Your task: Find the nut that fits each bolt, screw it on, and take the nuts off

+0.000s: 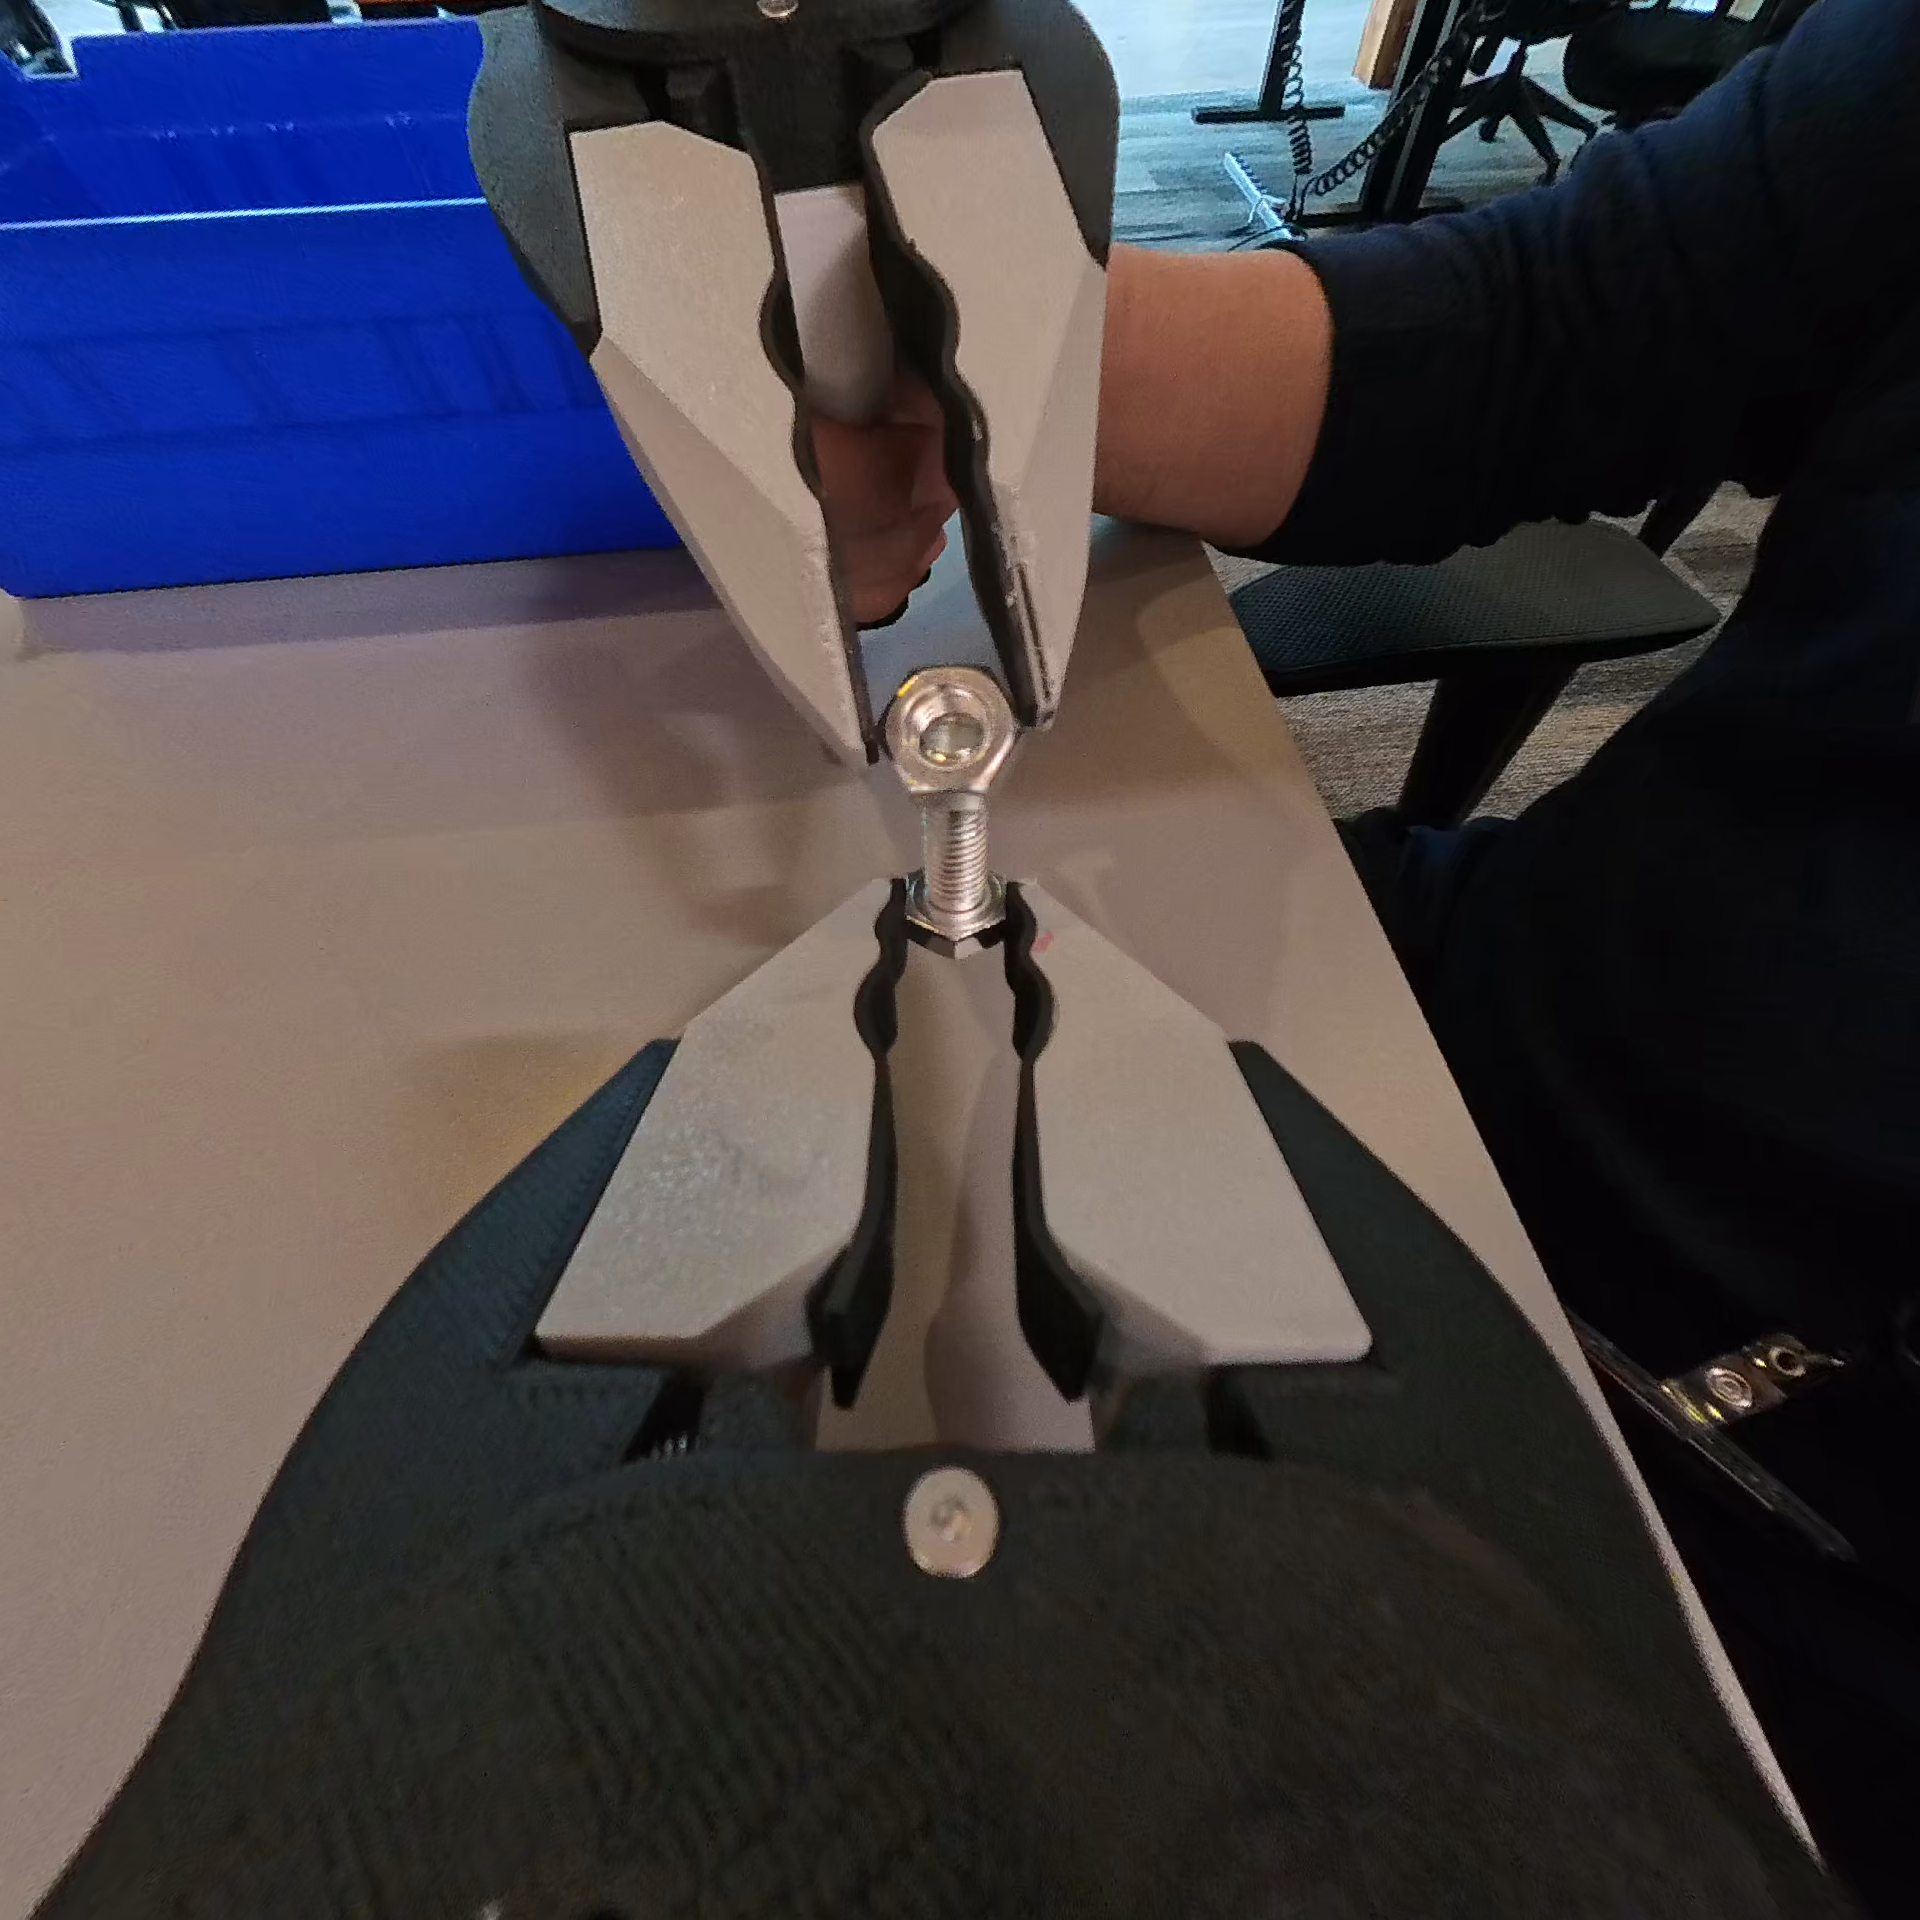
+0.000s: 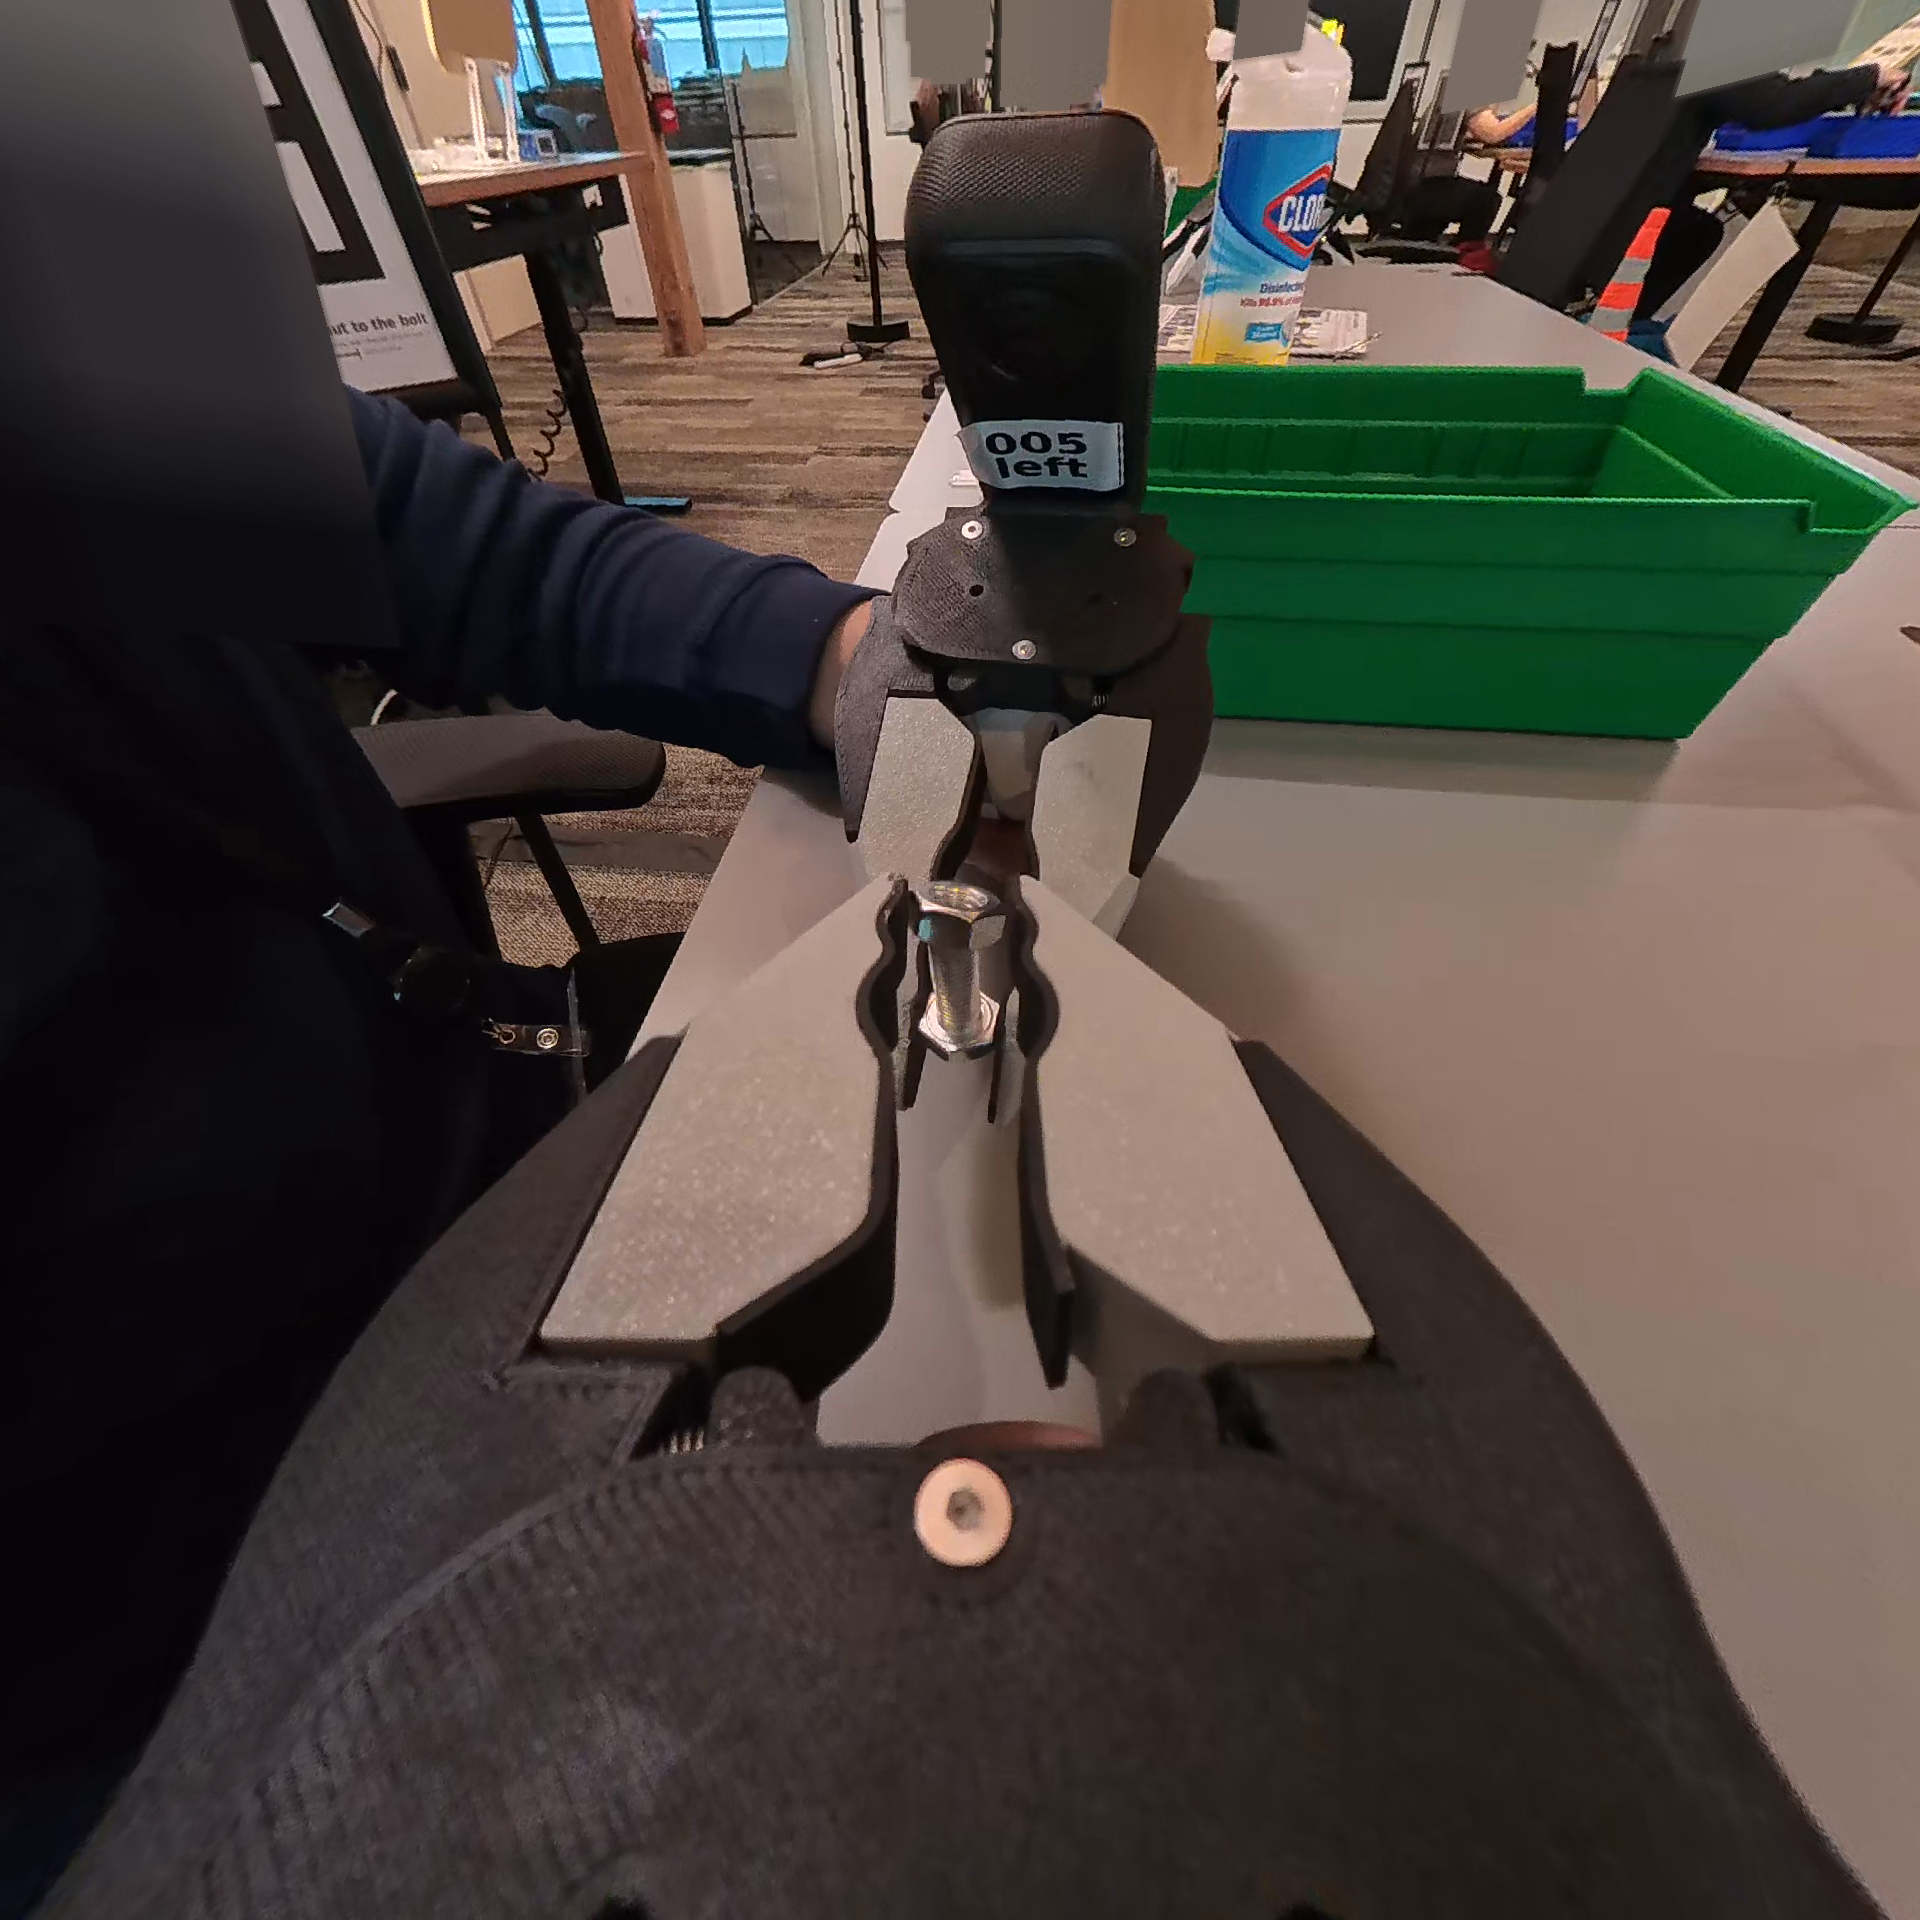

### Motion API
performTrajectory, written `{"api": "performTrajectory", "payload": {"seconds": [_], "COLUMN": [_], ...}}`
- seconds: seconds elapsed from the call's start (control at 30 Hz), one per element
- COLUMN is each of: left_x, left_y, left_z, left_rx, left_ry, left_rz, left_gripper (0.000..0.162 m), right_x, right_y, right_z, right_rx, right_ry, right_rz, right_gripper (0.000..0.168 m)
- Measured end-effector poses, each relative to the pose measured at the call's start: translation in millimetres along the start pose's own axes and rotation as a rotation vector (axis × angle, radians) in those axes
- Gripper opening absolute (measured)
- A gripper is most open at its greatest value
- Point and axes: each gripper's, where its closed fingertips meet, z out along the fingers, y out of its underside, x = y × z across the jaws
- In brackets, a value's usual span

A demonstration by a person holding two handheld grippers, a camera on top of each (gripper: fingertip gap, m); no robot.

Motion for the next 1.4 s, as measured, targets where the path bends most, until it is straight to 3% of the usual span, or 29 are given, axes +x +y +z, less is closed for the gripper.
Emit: {"api": "performTrajectory", "payload": {"seconds": [0.3,0.53,0.67,0.8,0.97,1.23,1.4], "left_x": [-4.7,-32.5,-67.0,-87.0,-89.6,-76.1,-71.2], "left_y": [-0.6,15.7,42.4,43.8,30.5,-2.0,-4.1], "left_z": [-1.6,-3.6,-17.0,-32.6,-39.9,-44.4,-41.9], "left_rx": [0.001,-0.081,-0.213,-0.171,-0.056,0.165,0.163], "left_ry": [-0.024,-0.149,-0.340,-0.428,-0.408,-0.254,-0.232], "left_rz": [-0.009,-0.092,-0.146,-0.237,-0.295,-0.349,-0.324], "left_gripper": [0.016,0.016,0.016,0.016,0.016,0.016,0.016], "right_x": [4.3,27.2,66.7,83.9,74.7,74.2,73.6], "right_y": [1.6,3.0,30.4,84.4,109.9,102.1,85.8], "right_z": [-3.8,-10.7,-25.3,-29.9,-17.7,-27.2,-23.8], "right_rx": [0.012,0.022,-0.105,-0.381,-0.536,-0.489,-0.421], "right_ry": [0.034,0.154,0.379,0.491,0.441,0.433,0.436], "right_rz": [0.002,0.037,0.095,0.130,0.119,0.138,0.116], "right_gripper": [0.014,0.014,0.014,0.014,0.015,0.021,0.023]}}
